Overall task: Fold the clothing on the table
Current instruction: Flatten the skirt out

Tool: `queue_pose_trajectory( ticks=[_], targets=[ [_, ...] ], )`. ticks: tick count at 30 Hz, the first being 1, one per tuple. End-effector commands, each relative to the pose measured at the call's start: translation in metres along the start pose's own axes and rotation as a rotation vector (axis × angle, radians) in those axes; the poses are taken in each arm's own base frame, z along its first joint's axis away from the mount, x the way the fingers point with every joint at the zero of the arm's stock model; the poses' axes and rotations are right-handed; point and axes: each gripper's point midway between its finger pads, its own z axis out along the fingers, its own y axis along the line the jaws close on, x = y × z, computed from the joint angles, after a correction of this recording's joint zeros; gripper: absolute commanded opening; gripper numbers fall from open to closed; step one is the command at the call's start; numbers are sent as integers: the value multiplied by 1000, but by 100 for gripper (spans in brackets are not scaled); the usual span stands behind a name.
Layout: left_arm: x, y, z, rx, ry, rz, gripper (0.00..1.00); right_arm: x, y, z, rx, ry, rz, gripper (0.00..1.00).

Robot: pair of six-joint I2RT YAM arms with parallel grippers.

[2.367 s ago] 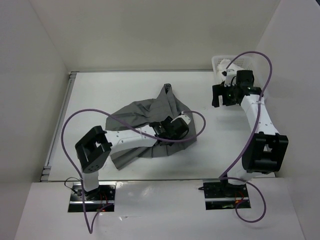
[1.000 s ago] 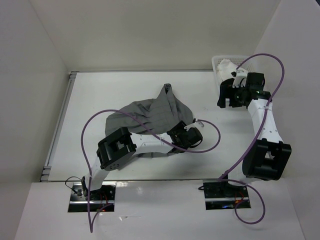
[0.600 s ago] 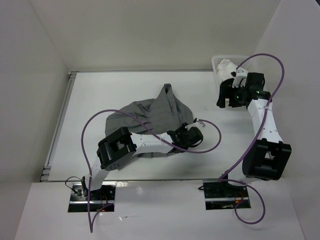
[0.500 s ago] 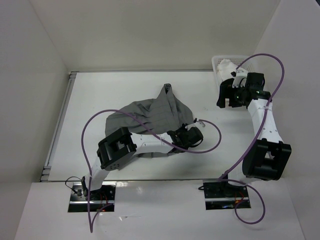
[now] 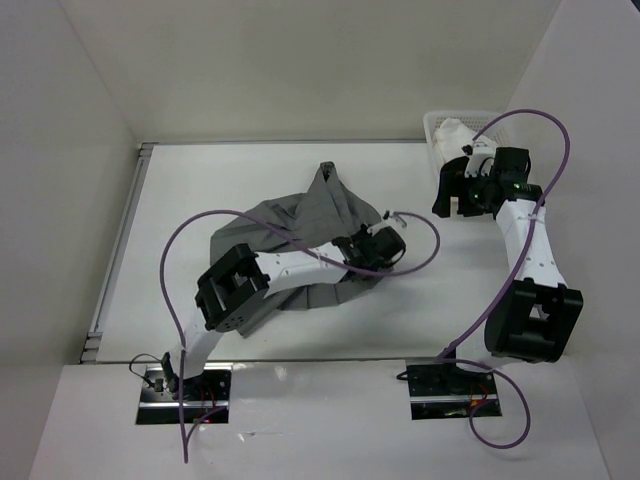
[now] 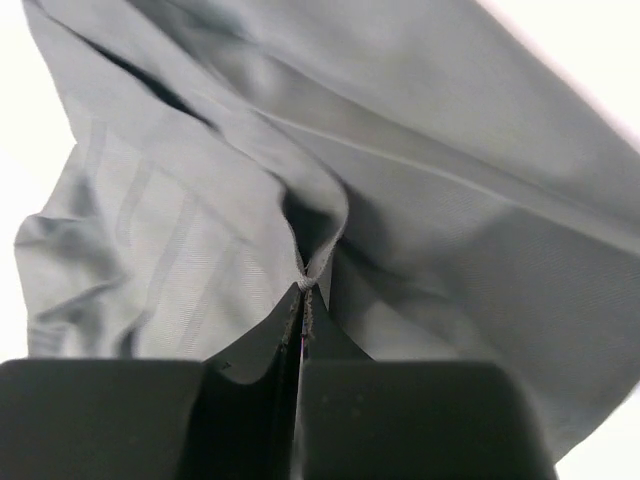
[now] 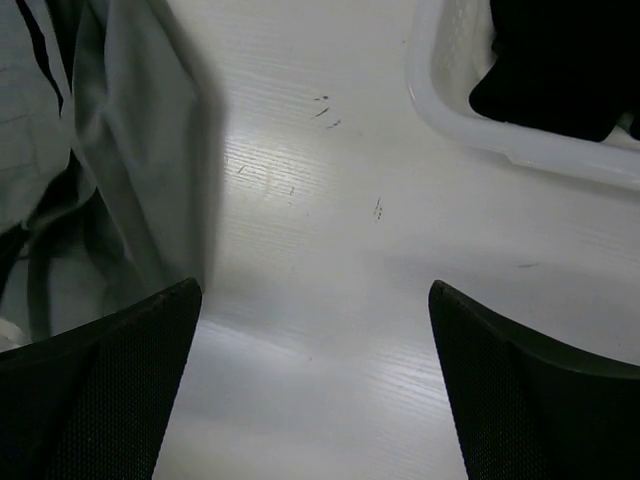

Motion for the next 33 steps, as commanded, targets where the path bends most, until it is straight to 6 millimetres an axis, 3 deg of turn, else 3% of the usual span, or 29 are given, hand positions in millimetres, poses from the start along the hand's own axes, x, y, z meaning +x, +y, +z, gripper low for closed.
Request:
queue_pose_trajectory(
  ticks=[1,3,4,5,6,7,9,10,12,13,16,17,18,19,20,22,23,24,25,26,30,31,33],
  targets=[
    [-45,67,-5,-56,-27,-122,0,-22,10,-19,-31,-86,-21,98],
    [-56,100,-3,-83,-24,-149,0,-20,13,-19,-48,-81,-18,98],
    [-74,123,-15,-99,-53,-181,0,-25,16,-21,-59,-93,-22,98],
    [-80,135,-17,-91,-59,-191,0,-25,16,-21,-60,-93,-22,98],
    [-85,151,-20,-107,-65,-215,0,-25,18,-21,-72,-95,-23,98],
    [-84,183,-22,-131,-60,-244,0,-28,19,-20,-85,-99,-24,98],
    [-84,214,-22,-126,-65,-297,0,-27,21,-18,-100,-94,-21,98],
    [-75,259,-21,-174,-60,-348,0,-28,23,-18,-112,-96,-21,98],
    [-55,294,-14,-184,-40,-390,0,-26,22,-15,-115,-83,-15,97],
    [-34,341,-13,-240,-20,-440,0,-25,26,-11,-136,-65,-13,97],
    [-4,396,-17,-261,-13,-505,0,-25,32,-5,-153,-48,-28,94],
    [24,427,-14,-305,23,-549,0,-21,29,-2,-145,-26,-19,94],
    [34,438,-15,-301,21,-560,1,-25,34,-3,-153,-35,-42,94],
    [51,446,-11,-302,47,-578,4,-26,39,-1,-165,-25,-49,95],
    [89,458,-5,-311,111,-614,9,-23,37,-1,-154,-14,-54,95],
    [123,455,7,-271,153,-647,28,-23,44,1,-159,-8,-80,96],
    [151,458,12,-282,208,-654,47,-21,43,4,-161,0,-77,96],
    [181,442,25,-258,270,-653,65,-21,47,5,-162,4,-86,96],
    [199,434,28,-250,313,-659,93,-19,50,6,-162,17,-107,98],
    [216,436,31,-256,341,-665,99,-18,53,7,-158,21,-116,98],
    [263,428,37,-199,437,-745,99,-14,67,17,-146,61,-173,98],
    [256,437,34,-195,414,-759,99,-17,75,19,-163,61,-191,98],
    [264,438,28,-186,451,-803,99,-23,82,23,-191,54,-198,98]
  ],
)
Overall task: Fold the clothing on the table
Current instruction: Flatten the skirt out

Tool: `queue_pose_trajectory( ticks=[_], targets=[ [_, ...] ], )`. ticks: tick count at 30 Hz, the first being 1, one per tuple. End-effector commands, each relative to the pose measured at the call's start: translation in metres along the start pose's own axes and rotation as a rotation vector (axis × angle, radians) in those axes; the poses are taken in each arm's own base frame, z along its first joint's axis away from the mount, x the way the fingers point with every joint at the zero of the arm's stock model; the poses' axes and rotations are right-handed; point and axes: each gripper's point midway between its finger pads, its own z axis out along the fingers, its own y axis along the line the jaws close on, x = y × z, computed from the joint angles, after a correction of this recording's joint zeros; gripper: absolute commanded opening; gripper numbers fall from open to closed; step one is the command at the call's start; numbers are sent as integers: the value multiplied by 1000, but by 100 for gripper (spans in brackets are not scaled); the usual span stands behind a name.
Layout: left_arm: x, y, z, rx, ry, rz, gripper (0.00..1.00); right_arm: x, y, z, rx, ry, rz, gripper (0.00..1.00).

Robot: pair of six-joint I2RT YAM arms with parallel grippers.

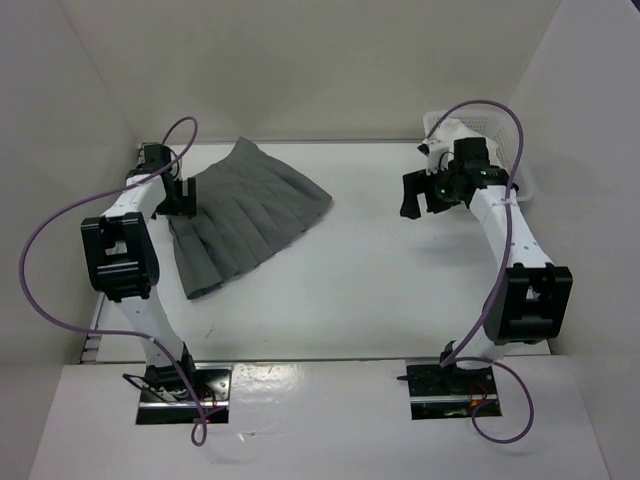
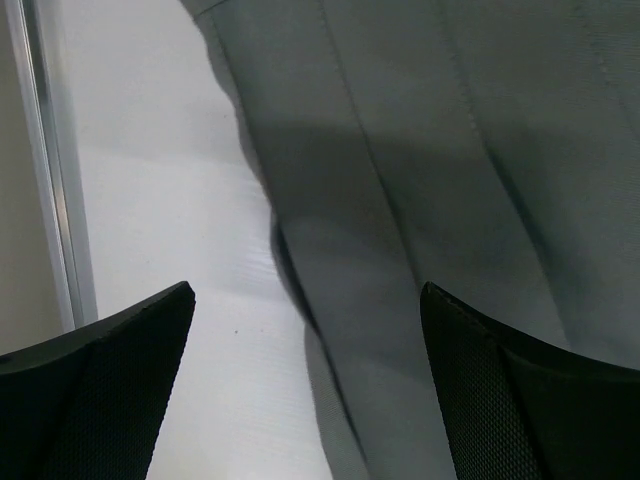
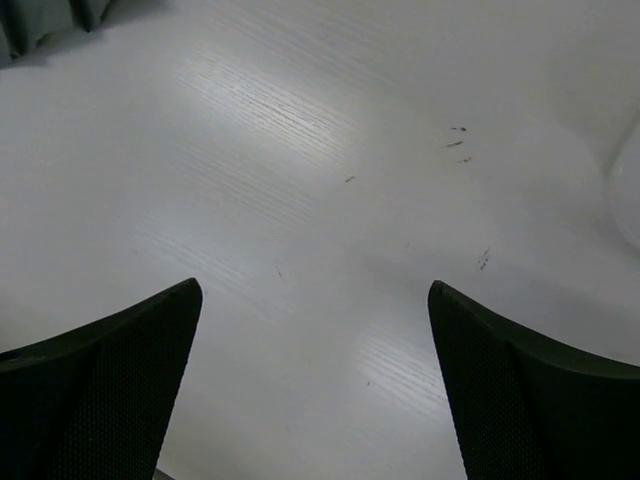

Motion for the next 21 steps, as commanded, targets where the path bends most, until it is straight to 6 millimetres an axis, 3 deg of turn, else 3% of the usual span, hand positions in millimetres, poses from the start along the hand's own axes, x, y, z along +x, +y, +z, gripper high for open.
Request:
queue_pose_trajectory(
  ticks=[1,3,4,6,7,8,9,10,11,12,13,14,15,16,17,18,19,20,21],
  targets=[
    [-27,9,-27,66,-72,-58,99,-21,16,7,-35,-11,-67,98],
    [-26,5,-40,92,-80,-76,99,-30,27,15,-43,0,-101,98],
    [-31,3,-55,116,-115,-78,99,-32,50,25,-71,24,-153,98],
    [-28,6,-71,124,-122,-109,99,-42,67,48,-53,52,-218,98],
    [-33,5,-89,147,-158,-110,99,-47,80,57,-57,59,-251,98],
    [-31,9,-98,158,-159,-140,99,-53,111,78,-87,75,-308,98],
    [-34,14,-109,173,-185,-176,99,-56,125,88,-92,82,-328,98],
    [-33,34,-127,171,-214,-230,99,-76,143,94,-102,38,-364,98],
    [-34,36,-138,220,-236,-249,99,-66,168,120,-134,83,-390,98],
    [-28,58,-144,209,-252,-299,99,-71,183,131,-152,66,-404,98],
    [-28,67,-162,209,-298,-314,99,-87,198,136,-168,26,-427,98],
    [-16,71,-162,203,-290,-314,99,-77,215,159,-184,53,-444,98],
    [-10,84,-173,162,-316,-316,99,-94,229,162,-209,5,-457,98],
    [2,88,-169,131,-293,-330,99,-96,240,168,-235,1,-452,98],
    [11,88,-170,121,-278,-319,99,-86,247,188,-257,29,-445,98],
    [17,90,-177,112,-285,-328,99,-104,254,188,-273,-17,-450,98],
    [22,88,-179,112,-283,-328,99,-107,257,195,-284,-22,-441,98],
    [33,86,-181,114,-284,-325,99,-97,260,216,-290,3,-445,98],
    [39,87,-182,108,-282,-332,99,-113,267,214,-307,-37,-449,98]
  ],
)
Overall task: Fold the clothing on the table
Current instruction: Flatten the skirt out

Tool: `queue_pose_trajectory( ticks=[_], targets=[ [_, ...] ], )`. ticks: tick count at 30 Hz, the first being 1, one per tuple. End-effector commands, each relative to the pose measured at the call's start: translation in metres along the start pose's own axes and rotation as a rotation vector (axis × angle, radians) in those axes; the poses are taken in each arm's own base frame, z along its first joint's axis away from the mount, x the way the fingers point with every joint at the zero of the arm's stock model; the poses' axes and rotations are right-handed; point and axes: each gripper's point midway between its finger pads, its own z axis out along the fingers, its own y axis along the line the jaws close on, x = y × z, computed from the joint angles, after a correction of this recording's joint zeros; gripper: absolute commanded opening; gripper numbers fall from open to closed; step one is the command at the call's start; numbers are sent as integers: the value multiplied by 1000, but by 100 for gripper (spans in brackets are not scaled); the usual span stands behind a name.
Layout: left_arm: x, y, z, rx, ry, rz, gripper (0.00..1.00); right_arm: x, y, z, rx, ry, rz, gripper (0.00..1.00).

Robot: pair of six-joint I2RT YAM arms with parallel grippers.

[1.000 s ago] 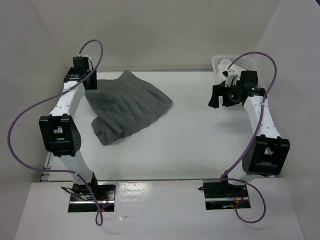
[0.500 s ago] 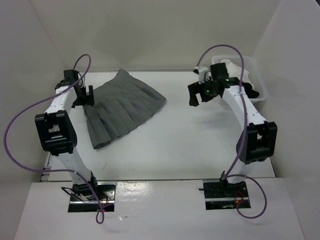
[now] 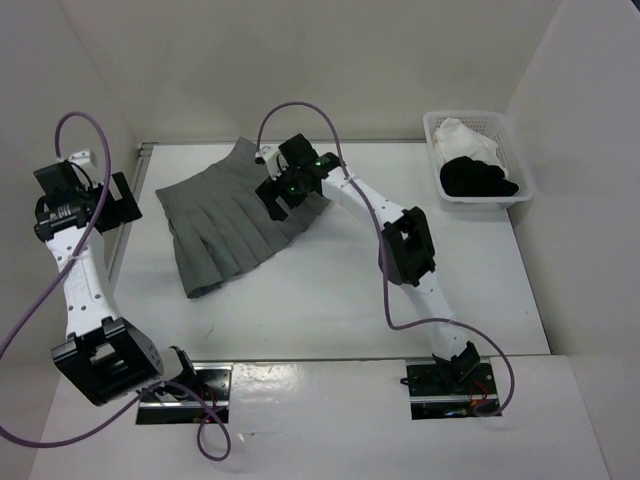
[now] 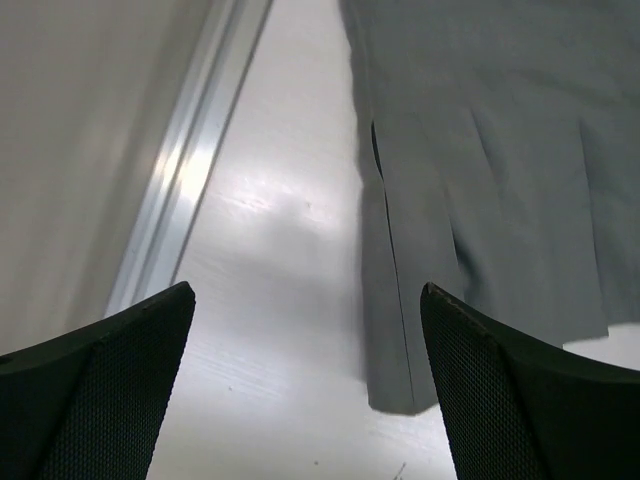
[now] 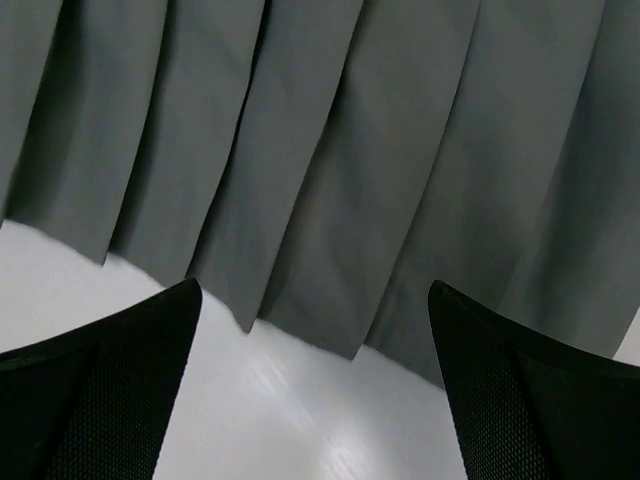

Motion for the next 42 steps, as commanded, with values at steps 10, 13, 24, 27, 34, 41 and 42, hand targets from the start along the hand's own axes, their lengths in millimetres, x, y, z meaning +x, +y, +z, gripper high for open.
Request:
queue_pose_trajectory(
  ticks=[10,13,24,27,34,41,42],
  targets=[
    [50,-2,-24,54,-2,28,99,-79,-22,40,28,-243,25,98],
    [62,1,-21,48,19,28,99,-74,-26,62,58,-249,42,98],
    [60,5,-24,32,10,33,99,-16,-35,113,145,-105,89,98],
    [62,4,-22,42,18,31,99,-17,-37,99,178,-82,122,98],
    [63,4,-19,42,27,29,99,20,-25,63,181,118,174,98],
    [65,1,-20,61,35,27,99,39,-4,4,196,194,208,98],
    [65,0,-20,71,33,36,99,41,0,-2,211,186,195,98]
  ],
)
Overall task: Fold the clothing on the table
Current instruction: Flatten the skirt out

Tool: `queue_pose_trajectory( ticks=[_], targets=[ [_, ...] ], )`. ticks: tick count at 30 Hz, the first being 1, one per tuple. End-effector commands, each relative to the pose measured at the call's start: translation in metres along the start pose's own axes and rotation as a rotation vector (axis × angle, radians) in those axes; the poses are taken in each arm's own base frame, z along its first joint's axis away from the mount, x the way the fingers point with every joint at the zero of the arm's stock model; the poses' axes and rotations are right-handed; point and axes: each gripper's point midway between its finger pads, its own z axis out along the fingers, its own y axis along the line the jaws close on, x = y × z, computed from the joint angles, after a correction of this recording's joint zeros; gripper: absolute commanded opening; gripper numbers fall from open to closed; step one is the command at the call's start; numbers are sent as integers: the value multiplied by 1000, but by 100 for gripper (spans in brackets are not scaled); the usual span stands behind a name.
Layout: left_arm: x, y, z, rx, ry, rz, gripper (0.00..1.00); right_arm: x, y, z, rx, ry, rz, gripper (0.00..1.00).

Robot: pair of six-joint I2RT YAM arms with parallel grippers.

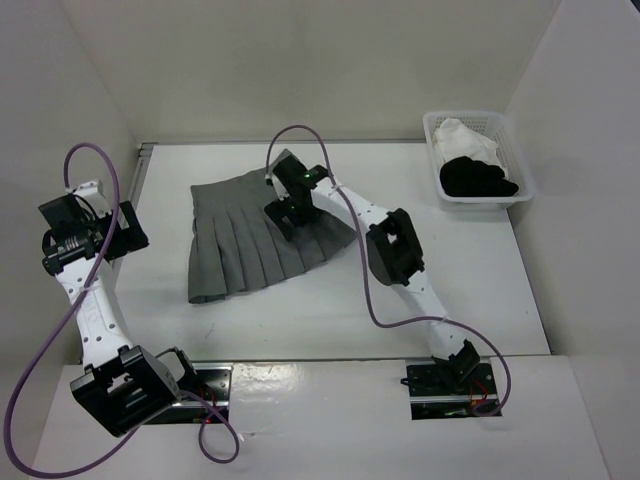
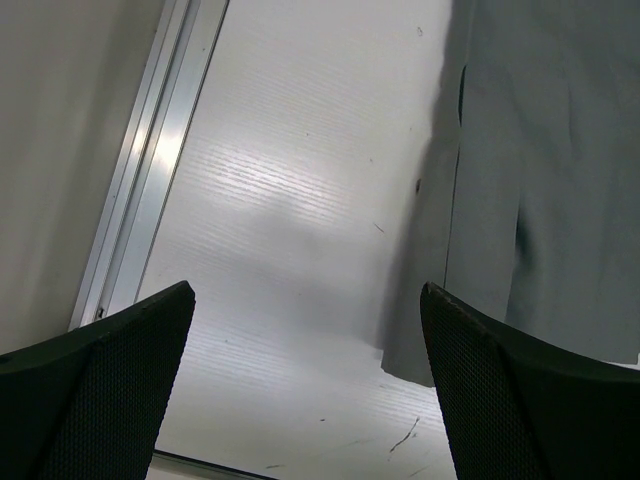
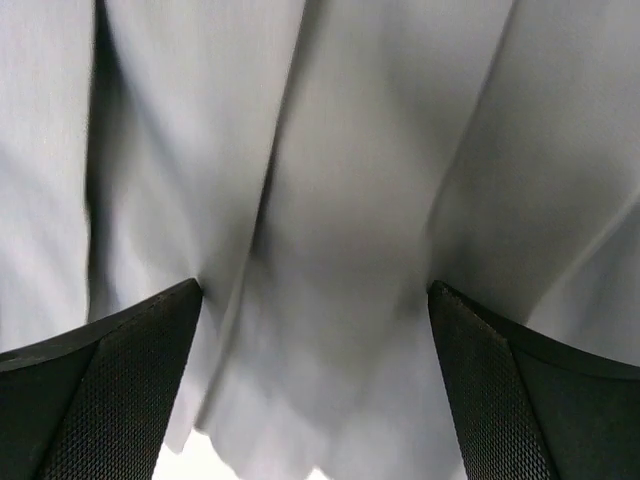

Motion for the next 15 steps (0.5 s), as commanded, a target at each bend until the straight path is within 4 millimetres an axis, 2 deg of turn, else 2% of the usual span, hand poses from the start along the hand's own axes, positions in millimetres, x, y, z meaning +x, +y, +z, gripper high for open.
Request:
queue_pose_trajectory(
  ticks=[1,2,4,5,6,7,9,11,13,15],
  targets=[
    [-2,-3,-1,31,-11,28,99,-5,1,-67,73,-76,21,98],
    [-2,-6,-1,37,-10,34,99,13,15,-78,73,-58,-6,98],
    [-2,-6,-1,37,-10,34,99,18,14,-88,138,-93,-25,98],
    [-2,-9,-1,44,-9,40,99,36,24,-96,144,-79,-49,98],
    [-2,-9,-1,44,-9,40,99,39,25,-98,159,-95,-66,98],
    [-2,-12,0,53,-7,48,99,61,25,-94,166,-47,-78,98],
    [-3,-15,-2,52,-14,58,99,69,27,-104,171,-53,-96,98],
    [-3,-17,-2,59,-13,65,99,92,27,-101,163,2,-101,98],
    [-3,-17,-2,59,-13,65,99,95,26,-109,163,-5,-101,98],
    [-6,-18,-4,58,-31,69,99,81,24,-126,181,-68,-94,98]
  ],
)
